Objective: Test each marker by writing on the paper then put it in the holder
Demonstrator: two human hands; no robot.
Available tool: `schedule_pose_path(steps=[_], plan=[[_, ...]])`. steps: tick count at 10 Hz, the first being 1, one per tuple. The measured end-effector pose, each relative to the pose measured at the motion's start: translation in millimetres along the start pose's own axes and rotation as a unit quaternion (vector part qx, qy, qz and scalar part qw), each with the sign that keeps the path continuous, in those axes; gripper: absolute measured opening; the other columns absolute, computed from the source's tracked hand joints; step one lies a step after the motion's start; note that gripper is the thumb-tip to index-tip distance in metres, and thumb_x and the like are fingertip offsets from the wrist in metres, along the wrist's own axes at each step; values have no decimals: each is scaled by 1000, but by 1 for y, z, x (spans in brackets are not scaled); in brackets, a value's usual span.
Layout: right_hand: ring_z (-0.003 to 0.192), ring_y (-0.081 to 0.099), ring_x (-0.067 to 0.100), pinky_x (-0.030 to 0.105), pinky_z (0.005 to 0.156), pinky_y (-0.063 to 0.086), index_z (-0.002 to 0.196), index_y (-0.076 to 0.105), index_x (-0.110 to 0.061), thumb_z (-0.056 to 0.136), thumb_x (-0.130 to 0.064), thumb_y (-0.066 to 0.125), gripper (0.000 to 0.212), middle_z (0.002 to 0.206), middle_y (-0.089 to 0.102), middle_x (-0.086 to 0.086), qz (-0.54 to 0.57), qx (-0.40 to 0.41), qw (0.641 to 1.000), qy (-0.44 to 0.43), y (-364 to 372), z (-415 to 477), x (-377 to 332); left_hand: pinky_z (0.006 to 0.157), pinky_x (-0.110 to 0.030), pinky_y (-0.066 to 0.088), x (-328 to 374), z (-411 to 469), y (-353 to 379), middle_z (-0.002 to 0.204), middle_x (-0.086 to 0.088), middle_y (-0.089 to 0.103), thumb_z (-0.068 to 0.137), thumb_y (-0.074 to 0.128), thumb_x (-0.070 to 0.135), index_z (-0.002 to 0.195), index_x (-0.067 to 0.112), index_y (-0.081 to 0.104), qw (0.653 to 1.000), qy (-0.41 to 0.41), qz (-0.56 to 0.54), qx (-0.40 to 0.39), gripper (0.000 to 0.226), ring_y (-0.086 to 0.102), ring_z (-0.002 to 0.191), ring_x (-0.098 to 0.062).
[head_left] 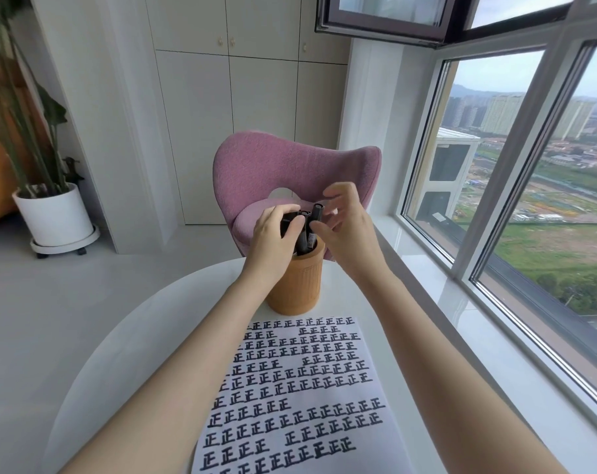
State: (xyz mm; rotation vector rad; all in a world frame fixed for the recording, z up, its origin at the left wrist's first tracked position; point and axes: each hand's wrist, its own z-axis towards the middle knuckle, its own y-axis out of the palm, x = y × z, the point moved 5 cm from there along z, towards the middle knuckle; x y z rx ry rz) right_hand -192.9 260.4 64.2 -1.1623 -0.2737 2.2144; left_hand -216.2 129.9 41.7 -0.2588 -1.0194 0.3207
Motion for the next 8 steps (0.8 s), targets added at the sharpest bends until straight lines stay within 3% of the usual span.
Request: schedule_pose_path(steps=[2,3,4,5,7,8], plan=[[81,59,21,29,78,46,97,68,-5,82,2,63,18,90,67,6,2,41,999,-30,-2,-1,0,96,-16,29,-2,0,0,126,-4,52,96,47,20,120,15,57,1000,5,-4,-10,27,46,118,-11],[76,57,17,22,71,44,95,71,-7,85,-3,63,13,87,66,3,-10,20,999,-32,1,-3,3,95,-15,30,-3,1,-1,124,-6,53,95,50,21,119,13,59,1000,7,1,-9,27,48,118,-14],[71,56,18,35,70,52,101,70,-10,89,-5,60,17,85,62,3,0,-1,1000,-8,5,-9,12,91,-14,30,-1,1,-1,121,-5,53,93,54,23,117,14,59,1000,9,2,5,26,48,113,-12],[75,57,20,36,77,52,112,67,-12,89,-4,59,25,92,60,8,3,-1,1000,-7,4,-16,13,88,-11,28,0,1,-2,122,-3,51,93,55,27,118,16,58,1000,2,2,2,28,44,108,-6],[81,56,8,18,77,48,124,60,-12,87,3,57,41,101,58,2,42,26,999,-13,-3,-28,4,90,-10,27,8,-3,-15,122,-2,52,92,56,25,117,15,59,1000,7,3,20,27,45,116,-10],[78,56,-1,11,70,43,111,64,-13,88,2,56,28,97,63,1,86,55,994,22,-19,-34,-4,102,-26,37,12,-10,-30,107,18,52,92,56,23,113,17,61,999,22,-21,26,23,50,116,-12]])
